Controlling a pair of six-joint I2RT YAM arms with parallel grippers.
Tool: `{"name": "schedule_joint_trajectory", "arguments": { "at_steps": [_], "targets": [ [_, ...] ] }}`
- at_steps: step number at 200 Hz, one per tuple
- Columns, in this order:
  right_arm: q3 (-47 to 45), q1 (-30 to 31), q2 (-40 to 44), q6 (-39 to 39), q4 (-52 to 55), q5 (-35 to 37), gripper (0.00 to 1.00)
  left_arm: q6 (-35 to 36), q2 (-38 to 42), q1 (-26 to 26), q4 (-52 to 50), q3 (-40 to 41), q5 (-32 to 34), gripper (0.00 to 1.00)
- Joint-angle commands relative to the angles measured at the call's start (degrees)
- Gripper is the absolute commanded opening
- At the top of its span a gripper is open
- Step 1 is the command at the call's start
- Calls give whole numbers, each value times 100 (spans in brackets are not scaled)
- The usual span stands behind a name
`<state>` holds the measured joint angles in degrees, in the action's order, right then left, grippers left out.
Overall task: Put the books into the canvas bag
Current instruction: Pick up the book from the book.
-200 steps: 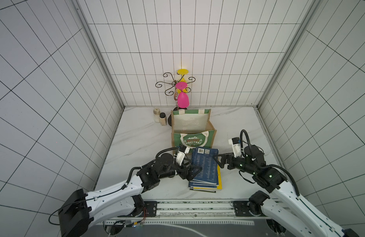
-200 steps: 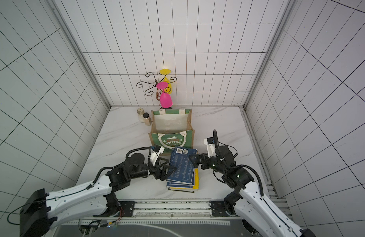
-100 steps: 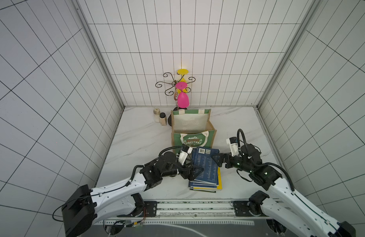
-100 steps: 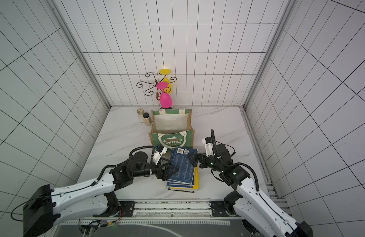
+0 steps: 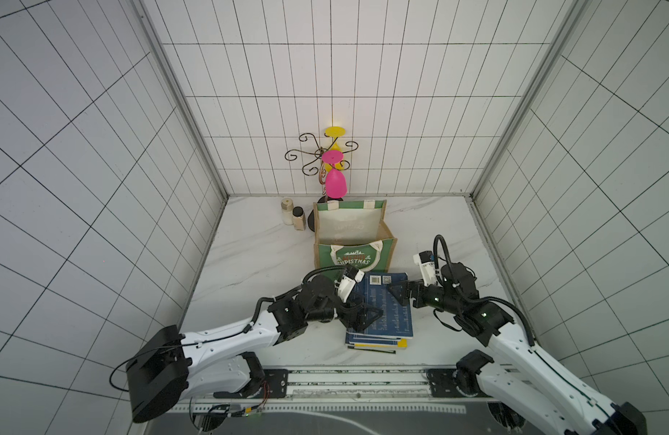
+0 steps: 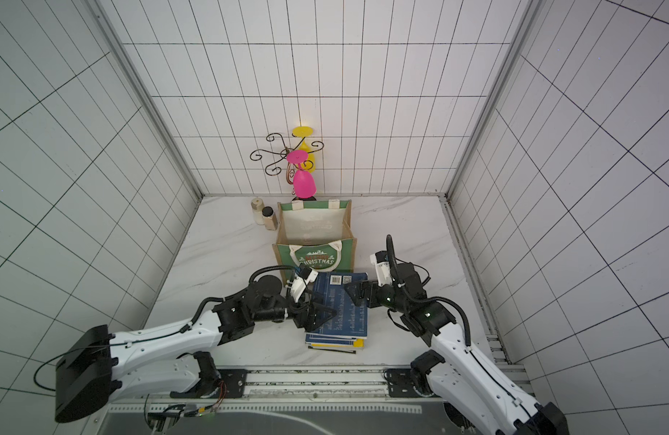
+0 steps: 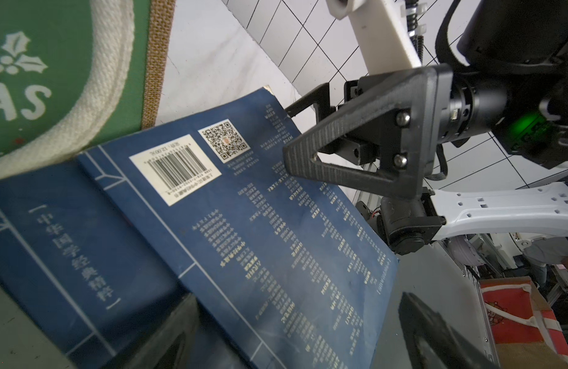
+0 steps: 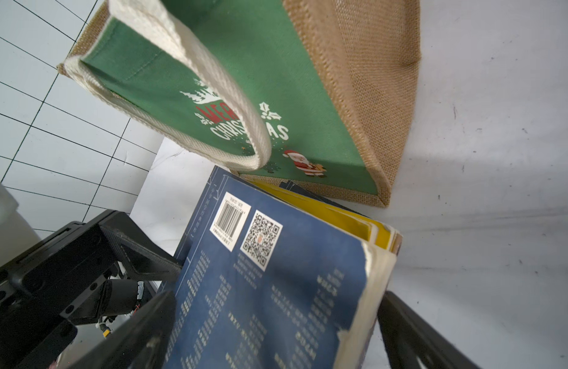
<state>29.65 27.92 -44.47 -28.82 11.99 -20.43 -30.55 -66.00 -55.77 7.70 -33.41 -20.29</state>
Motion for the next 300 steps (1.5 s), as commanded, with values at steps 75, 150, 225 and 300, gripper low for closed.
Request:
{"name": "schedule_joint_trajectory", "arguments": {
  "at_steps": [75, 150, 225, 300],
  "targets": [
    [-415, -455, -372, 322, -150, -648, 98, 84, -216, -31, 143, -164, -42, 97],
    [-321, -469, 324, 41, -592, -1594, 75, 84, -387, -31, 288, -177, -83, 97],
    [-120, -505, 184, 191, -504, -1697, 10, 250, -63, -24, -240, -493, -95, 97],
    [397, -542, 367, 948, -847, -3234, 0, 1374, 1220, 922, -2887, -1822, -482, 97]
  ]
}}
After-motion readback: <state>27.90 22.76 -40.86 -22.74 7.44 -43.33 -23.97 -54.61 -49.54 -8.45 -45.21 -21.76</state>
